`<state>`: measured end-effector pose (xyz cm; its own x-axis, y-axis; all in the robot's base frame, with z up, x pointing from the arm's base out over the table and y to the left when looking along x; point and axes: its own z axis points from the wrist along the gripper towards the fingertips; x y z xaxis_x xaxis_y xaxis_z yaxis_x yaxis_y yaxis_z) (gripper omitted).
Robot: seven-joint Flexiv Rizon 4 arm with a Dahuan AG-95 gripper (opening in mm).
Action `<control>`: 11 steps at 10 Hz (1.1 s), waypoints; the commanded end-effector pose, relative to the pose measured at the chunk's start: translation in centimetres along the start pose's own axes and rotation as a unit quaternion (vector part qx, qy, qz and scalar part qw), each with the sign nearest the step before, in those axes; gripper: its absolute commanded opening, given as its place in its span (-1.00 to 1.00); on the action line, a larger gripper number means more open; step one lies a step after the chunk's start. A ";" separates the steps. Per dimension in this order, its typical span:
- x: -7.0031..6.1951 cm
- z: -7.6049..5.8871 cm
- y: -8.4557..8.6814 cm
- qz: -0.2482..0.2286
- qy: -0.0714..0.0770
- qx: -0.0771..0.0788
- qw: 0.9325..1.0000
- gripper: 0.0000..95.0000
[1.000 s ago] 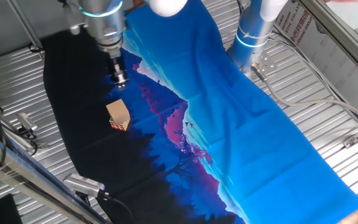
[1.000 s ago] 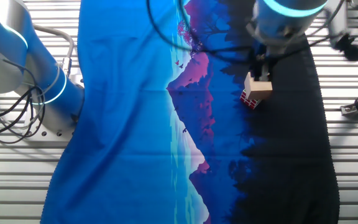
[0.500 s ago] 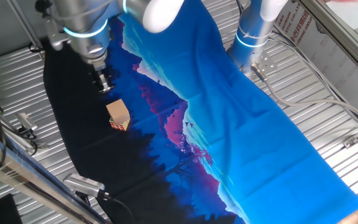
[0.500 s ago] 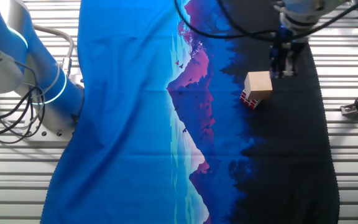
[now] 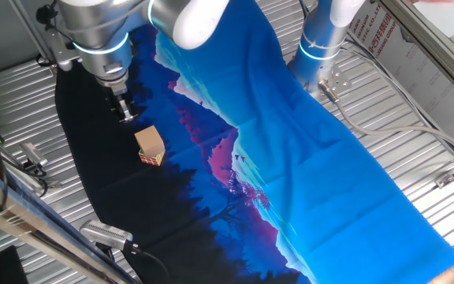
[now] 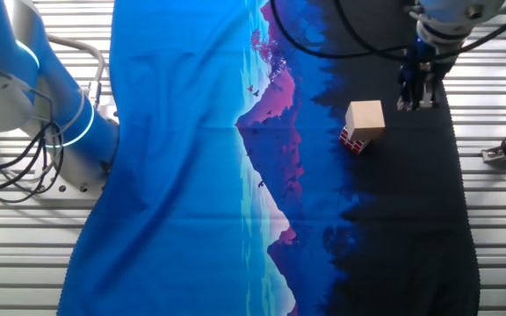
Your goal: Pick up one small block
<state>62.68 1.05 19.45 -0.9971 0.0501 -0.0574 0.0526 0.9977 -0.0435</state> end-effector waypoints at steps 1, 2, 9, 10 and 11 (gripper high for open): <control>-0.2 0.0 0.2 -0.013 0.009 -0.023 1.000 0.20; -0.1 0.2 0.1 -0.009 0.007 -0.033 0.999 1.00; 0.6 3.2 2.8 0.019 0.003 -0.027 0.999 1.00; 0.5 3.7 2.8 0.019 0.003 -0.028 0.999 1.00; 0.5 4.1 2.8 0.020 0.003 -0.029 0.999 1.00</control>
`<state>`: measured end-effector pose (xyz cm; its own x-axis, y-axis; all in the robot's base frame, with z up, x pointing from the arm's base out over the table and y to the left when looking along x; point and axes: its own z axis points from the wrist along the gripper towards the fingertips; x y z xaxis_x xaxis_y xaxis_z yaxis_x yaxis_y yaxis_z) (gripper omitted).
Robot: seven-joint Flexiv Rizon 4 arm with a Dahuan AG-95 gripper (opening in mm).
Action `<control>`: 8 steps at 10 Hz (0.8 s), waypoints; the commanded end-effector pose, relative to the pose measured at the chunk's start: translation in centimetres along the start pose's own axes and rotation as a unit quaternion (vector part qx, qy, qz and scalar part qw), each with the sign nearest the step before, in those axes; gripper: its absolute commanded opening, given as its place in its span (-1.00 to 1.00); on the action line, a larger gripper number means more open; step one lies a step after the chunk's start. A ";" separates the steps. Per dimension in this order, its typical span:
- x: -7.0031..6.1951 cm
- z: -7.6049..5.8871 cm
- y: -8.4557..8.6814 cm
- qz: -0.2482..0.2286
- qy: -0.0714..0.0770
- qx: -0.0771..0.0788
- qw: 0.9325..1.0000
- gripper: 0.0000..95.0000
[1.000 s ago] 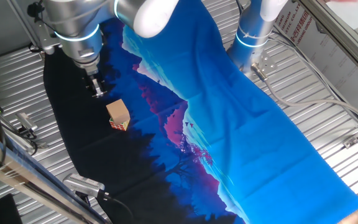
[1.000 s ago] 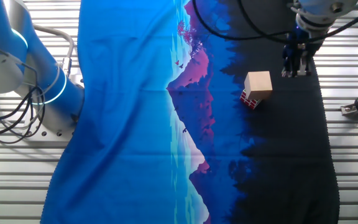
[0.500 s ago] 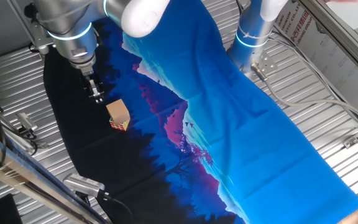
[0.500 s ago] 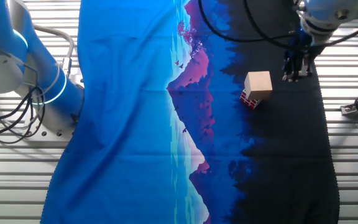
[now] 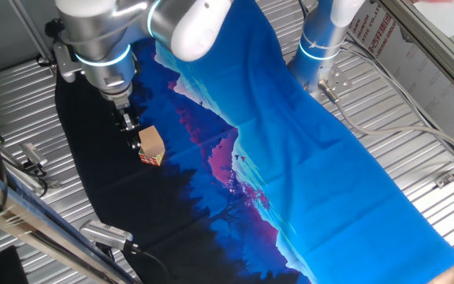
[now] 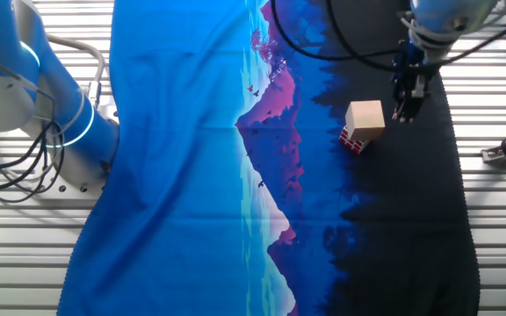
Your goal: Pick up one small block
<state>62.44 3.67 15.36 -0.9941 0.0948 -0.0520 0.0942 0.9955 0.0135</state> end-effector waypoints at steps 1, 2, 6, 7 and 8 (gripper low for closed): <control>-0.1 0.7 -0.1 -0.001 -0.001 -0.002 1.000 1.00; -0.1 1.1 -0.1 0.000 -0.001 -0.003 1.000 1.00; 0.1 2.5 -0.2 0.005 0.002 -0.013 1.000 1.00; 0.2 2.6 -0.1 0.011 0.002 -0.014 1.000 1.00; 0.4 2.7 0.2 0.019 0.003 -0.013 1.000 1.00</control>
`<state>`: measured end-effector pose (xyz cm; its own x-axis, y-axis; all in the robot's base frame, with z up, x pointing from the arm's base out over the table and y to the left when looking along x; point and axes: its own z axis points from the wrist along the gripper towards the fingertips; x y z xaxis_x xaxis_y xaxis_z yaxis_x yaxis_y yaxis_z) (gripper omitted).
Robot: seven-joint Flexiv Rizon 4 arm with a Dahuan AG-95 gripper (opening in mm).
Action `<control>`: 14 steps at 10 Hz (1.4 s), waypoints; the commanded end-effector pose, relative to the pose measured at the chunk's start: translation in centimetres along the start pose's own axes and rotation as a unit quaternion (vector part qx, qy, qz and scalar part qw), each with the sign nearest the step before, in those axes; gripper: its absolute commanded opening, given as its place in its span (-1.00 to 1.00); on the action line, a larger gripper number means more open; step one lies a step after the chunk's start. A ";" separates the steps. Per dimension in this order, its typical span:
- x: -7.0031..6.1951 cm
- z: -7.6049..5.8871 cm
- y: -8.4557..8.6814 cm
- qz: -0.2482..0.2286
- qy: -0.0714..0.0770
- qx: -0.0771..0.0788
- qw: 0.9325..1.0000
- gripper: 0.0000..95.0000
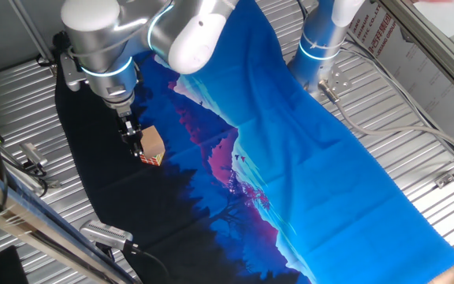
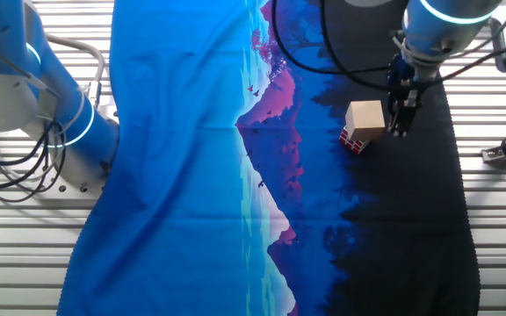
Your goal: Pick up one small block
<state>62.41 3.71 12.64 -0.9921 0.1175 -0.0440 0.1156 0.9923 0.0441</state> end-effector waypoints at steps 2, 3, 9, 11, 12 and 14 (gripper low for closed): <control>0.9 0.5 0.6 0.014 -0.002 0.002 1.000 0.60; 1.2 0.8 0.4 0.013 -0.002 0.001 1.000 0.60; 2.1 2.8 -0.2 0.007 -0.006 -0.005 1.000 0.60; 2.2 3.3 -0.2 0.007 -0.004 -0.005 1.000 0.60; 2.3 3.5 -0.2 0.006 -0.005 -0.005 1.000 0.20; 2.3 3.6 -0.2 0.009 -0.004 -0.005 1.000 -1.00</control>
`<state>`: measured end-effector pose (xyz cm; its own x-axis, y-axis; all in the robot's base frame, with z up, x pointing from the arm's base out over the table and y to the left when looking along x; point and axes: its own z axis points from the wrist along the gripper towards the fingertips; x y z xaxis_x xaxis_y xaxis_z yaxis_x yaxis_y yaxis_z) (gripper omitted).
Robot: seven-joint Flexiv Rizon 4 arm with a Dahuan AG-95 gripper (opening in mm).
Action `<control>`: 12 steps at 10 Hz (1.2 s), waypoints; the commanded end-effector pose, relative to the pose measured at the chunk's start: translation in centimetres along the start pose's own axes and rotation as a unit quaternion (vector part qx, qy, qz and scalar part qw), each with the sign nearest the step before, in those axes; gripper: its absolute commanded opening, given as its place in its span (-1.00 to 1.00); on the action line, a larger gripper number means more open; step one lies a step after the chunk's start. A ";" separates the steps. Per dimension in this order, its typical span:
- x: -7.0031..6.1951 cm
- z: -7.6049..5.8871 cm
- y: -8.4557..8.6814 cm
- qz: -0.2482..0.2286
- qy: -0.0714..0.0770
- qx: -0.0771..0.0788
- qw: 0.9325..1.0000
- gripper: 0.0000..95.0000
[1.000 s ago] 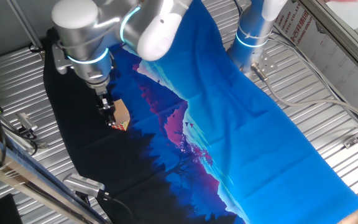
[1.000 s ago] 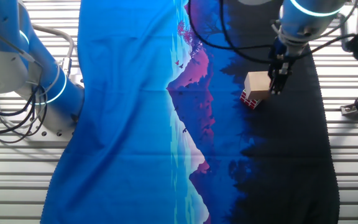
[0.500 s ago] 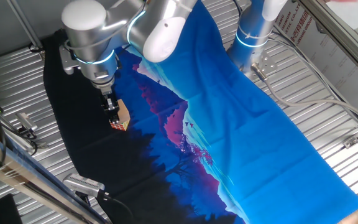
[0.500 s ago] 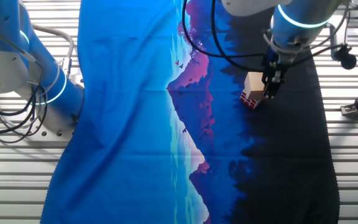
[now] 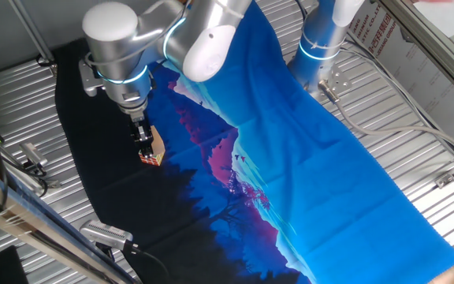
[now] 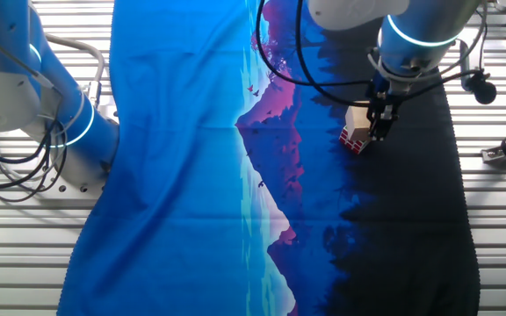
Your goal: Pick up one small block
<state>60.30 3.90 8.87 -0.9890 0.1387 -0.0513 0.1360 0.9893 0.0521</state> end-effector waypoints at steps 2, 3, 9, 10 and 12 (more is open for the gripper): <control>0.1 -0.1 0.0 -0.004 -0.001 0.003 1.000 -1.00; 0.0 -0.1 0.0 -0.004 0.000 0.004 1.000 -1.00; -0.5 -4.8 0.3 0.007 0.011 0.006 1.000 -1.00; 0.0 -6.3 0.1 0.006 0.016 0.005 1.000 -1.00; 1.9 -8.2 -1.0 0.002 0.017 0.002 1.000 -1.00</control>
<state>57.98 2.79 16.80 -0.9900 0.1406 -0.0133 0.1398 0.9890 0.0488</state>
